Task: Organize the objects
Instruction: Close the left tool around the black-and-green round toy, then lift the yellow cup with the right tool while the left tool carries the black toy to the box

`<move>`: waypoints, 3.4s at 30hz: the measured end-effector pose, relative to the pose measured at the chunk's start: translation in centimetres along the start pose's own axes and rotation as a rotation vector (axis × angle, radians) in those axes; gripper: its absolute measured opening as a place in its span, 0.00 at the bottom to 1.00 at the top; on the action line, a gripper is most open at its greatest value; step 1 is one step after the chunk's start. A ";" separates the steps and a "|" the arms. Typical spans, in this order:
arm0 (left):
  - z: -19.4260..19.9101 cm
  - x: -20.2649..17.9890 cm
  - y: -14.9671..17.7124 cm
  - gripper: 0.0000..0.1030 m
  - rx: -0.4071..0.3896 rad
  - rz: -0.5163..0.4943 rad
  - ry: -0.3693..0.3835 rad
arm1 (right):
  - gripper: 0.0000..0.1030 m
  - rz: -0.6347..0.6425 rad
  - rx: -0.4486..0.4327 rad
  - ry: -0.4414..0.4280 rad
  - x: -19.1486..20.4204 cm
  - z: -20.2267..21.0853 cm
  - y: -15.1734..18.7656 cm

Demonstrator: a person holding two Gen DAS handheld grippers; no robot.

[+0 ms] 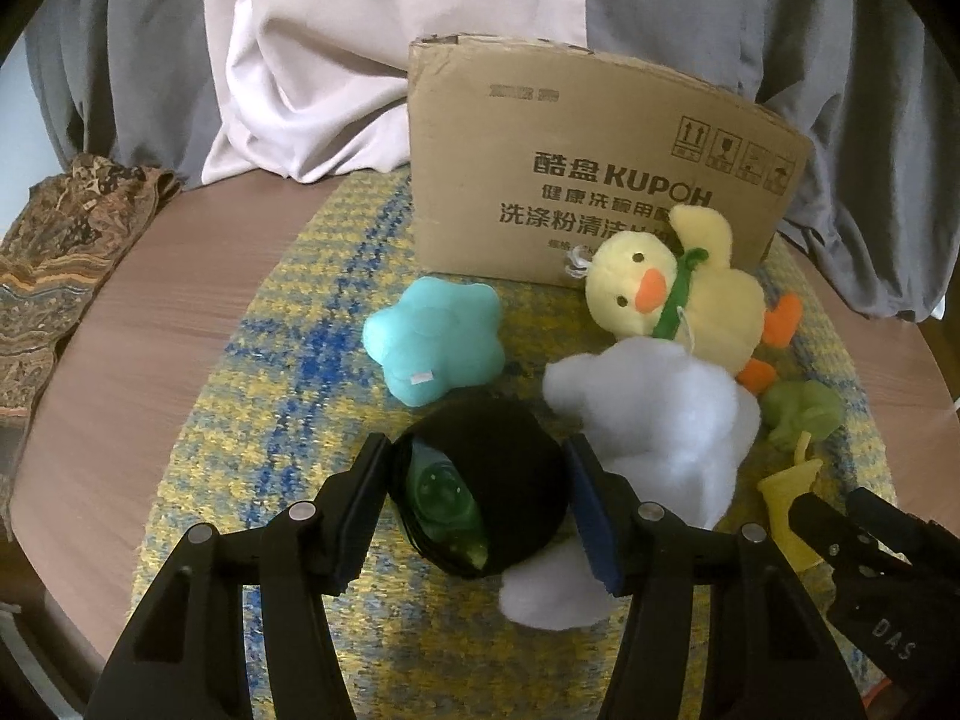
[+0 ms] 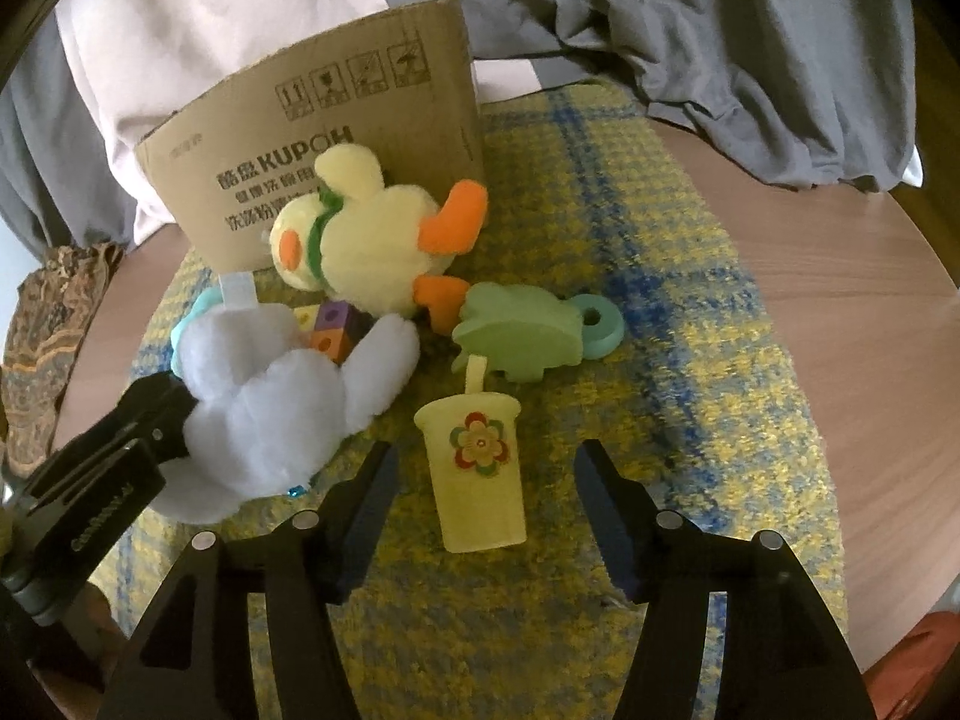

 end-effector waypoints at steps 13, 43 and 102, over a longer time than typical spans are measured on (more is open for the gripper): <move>-0.6 0.2 0.5 0.55 0.013 0.012 -0.018 | 0.42 -0.001 0.062 -0.003 -0.3 -3.3 -0.1; 4.9 1.8 -3.0 0.55 -0.118 0.027 0.004 | 0.35 0.079 -0.131 -0.055 3.4 4.5 -3.0; 4.5 -1.2 -21.5 0.56 -0.214 -0.044 0.117 | 0.35 0.152 -0.234 -0.072 7.5 5.1 -20.1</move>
Point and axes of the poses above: each gripper's, at about its wrist camera, not at the fingertips, and z roughly against the way its jaws point, x to its left, y to its underside, the point moved 1 cm from there along -z, roughly the way its jaws point, and after that the axes turned 13 degrees about -y, right-handed, at the moved point
